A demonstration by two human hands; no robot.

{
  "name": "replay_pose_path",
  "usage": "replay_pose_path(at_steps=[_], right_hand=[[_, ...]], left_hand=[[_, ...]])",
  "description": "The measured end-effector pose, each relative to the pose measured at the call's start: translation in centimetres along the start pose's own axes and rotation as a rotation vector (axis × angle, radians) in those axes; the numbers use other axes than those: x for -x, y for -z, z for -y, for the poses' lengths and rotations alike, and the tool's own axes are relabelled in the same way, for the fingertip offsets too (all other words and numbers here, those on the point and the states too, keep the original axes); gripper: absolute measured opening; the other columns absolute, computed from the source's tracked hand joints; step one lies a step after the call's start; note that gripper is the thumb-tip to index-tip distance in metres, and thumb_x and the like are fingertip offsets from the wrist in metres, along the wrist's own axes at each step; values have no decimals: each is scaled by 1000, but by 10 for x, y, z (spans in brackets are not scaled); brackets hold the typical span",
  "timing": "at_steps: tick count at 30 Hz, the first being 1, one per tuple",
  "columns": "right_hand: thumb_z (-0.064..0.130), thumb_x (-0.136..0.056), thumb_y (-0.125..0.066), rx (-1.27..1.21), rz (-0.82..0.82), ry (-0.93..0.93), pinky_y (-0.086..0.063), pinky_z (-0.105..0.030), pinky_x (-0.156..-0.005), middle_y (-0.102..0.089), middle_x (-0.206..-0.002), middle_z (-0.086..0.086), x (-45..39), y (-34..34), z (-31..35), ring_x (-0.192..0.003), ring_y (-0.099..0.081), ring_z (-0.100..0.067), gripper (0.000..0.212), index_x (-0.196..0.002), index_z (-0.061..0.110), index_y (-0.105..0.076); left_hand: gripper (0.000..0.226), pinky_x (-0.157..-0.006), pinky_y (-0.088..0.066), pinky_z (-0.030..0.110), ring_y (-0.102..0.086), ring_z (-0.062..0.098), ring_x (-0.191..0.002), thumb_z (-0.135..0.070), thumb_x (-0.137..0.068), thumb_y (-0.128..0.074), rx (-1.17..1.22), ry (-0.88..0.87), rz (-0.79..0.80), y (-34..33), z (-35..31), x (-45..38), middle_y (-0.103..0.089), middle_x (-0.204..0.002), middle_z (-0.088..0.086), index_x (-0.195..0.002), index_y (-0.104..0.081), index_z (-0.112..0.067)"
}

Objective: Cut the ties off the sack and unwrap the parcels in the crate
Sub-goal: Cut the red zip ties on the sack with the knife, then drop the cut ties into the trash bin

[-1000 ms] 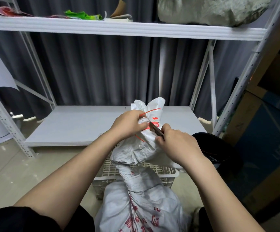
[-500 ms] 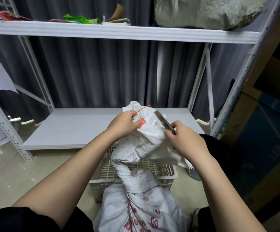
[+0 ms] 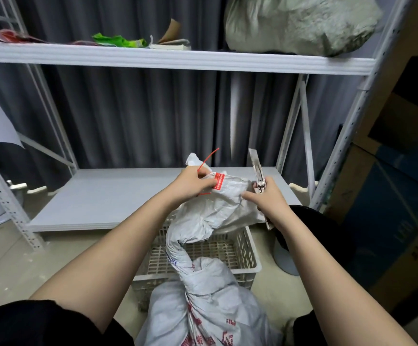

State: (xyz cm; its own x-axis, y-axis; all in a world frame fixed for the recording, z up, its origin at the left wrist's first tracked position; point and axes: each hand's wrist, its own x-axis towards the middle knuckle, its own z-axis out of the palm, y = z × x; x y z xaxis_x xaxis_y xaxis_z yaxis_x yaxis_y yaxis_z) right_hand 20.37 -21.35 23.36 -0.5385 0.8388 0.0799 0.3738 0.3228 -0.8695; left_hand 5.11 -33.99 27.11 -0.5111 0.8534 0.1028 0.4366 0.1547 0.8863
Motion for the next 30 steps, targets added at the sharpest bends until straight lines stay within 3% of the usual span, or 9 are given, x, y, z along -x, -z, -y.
replay_pose_path(at_steps=[6, 7, 9, 11, 14, 17, 21, 25, 30], right_hand=[[10, -75, -68, -263, -126, -57, -42, -31, -65, -54, -76, 3, -8, -17, -10, -70, -51, -18, 24, -80, 19, -47], [10, -75, -67, -267, -140, -64, -41, -31, -65, -52, -73, 4, -8, -18, -11, -68, -50, -17, 25, -77, 20, -45], [12, -77, -67, -272, -138, -79, -41, -31, -65, -51, -72, 4, -9, -19, -14, -66, -49, -17, 25, -76, 22, -43], [14, -81, -65, -269, -119, -95, -41, -31, -62, -50, -73, 3, -10, -19, -17, -62, -48, -16, 24, -77, 22, -43], [14, -86, -58, -238, -109, -109, -41, -29, -56, -50, -75, 1, -12, -17, -19, -55, -46, -16, 17, -79, 19, -43], [14, -88, -56, -262, -87, -118, -36, -26, -48, -52, -79, -2, -11, -13, -21, -52, -42, -17, 15, -80, 18, -43], [15, -91, -49, -290, -46, -99, -29, -24, -42, -70, -79, -1, -8, -2, -28, -40, -36, -14, 12, -83, 19, -41], [16, -94, -48, -275, -48, -134, -29, -21, -37, -56, -62, -3, -10, 22, -43, -34, -35, -11, 15, -82, 17, -41], [13, -93, -52, -294, -73, -249, -26, -17, -32, -43, -56, -3, -18, 62, -83, -31, -35, -9, 23, -76, 16, -37]], left_hand=[[8, -45, -30, 15, -37, -2, -41, -7, -88, -57, 157, 12, -77, -9, 2, -2, -42, -62, 0, -80, -56, -8], [2, -50, -37, 15, -45, -3, -49, -9, -89, -58, 217, 21, -143, -11, 2, -2, -49, -67, -3, -87, -59, -11], [15, -73, -50, 21, -58, 3, -80, -17, -89, -59, 249, 20, -348, -11, 7, -6, -59, -88, -8, -104, -62, -17], [15, -82, -49, 30, -56, 7, -88, -21, -89, -55, 217, 28, -445, -10, 6, -8, -61, -95, -10, -102, -63, -18], [28, -52, -41, 18, -57, 7, -59, -23, -95, -43, 221, 101, -288, -15, 0, -6, -65, -79, -2, -79, -61, -11], [46, -30, -26, 10, -53, 7, -31, -25, -102, -25, 292, 245, -54, -26, -5, 0, -65, -65, 13, -72, -53, -4], [56, -38, -28, 14, -60, 16, -37, -36, -103, -12, 165, 321, 151, -45, 5, -4, -66, -50, 9, -75, -50, -6], [60, -43, -37, 15, -48, 10, -31, -39, -102, -10, -25, 346, 364, -69, 3, -12, -61, -46, 4, -76, -55, -8], [48, -41, -19, 16, -27, 13, -42, -35, -101, -22, -100, 310, 379, -121, -7, -43, -36, -57, 3, -74, -52, -10]])
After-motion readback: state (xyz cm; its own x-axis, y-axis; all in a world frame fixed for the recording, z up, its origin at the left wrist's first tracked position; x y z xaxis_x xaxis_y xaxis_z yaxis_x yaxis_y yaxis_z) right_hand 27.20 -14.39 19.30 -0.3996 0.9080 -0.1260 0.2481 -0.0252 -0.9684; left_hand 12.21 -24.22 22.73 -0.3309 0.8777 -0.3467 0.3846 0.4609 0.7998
